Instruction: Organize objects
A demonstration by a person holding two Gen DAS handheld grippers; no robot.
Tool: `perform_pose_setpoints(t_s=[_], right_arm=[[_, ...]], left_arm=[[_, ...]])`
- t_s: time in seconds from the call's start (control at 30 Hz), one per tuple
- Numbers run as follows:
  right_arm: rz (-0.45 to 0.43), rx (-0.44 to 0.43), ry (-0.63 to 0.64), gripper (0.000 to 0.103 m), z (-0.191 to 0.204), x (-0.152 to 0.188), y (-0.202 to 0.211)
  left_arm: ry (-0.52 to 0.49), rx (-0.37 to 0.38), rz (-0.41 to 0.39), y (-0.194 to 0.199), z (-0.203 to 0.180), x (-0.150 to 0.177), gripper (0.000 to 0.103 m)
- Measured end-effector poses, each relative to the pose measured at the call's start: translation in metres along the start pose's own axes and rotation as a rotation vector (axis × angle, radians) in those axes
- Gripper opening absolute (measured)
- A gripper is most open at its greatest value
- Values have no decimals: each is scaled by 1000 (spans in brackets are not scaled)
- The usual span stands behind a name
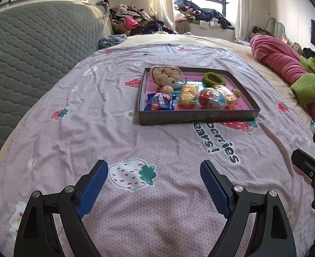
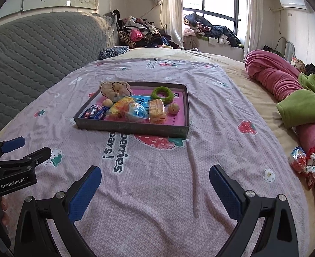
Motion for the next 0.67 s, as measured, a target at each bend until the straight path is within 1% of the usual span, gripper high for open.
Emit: perform_pose_setpoints(t_s=[0.17,0.27,0.37,0.47,0.57,0.67], right_arm=[[25,13,7,102,2,12,-6],[38,21,7,102,1,19,-9],[53,20,4,102,0,24,-13],[60,27,5,102,-1,30,-15],[66,26,-8,102,-3,35,-16],[81,27,-21,102,-6,42,-21]], left_arm=[[12,-19,6,-9,2,13,89],[16,-78,12,-15,5,20,89],[20,-99,19,-20,8,27,89],[12,-90,32,-25,8,33,89],[10,-17,48,-29,6,40,89],[-8,-3,59,-33,2,45,89]])
Point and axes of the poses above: each gripper's, at about its wrist camera, not at the fingertips, and y roughly against the way its jaws point, z to its left, x to its underside, the point moved 2 cm from there along -y, roughly the way its jaws point, and after that the axes turned 1 degree about -z, right-handed, at the moved point
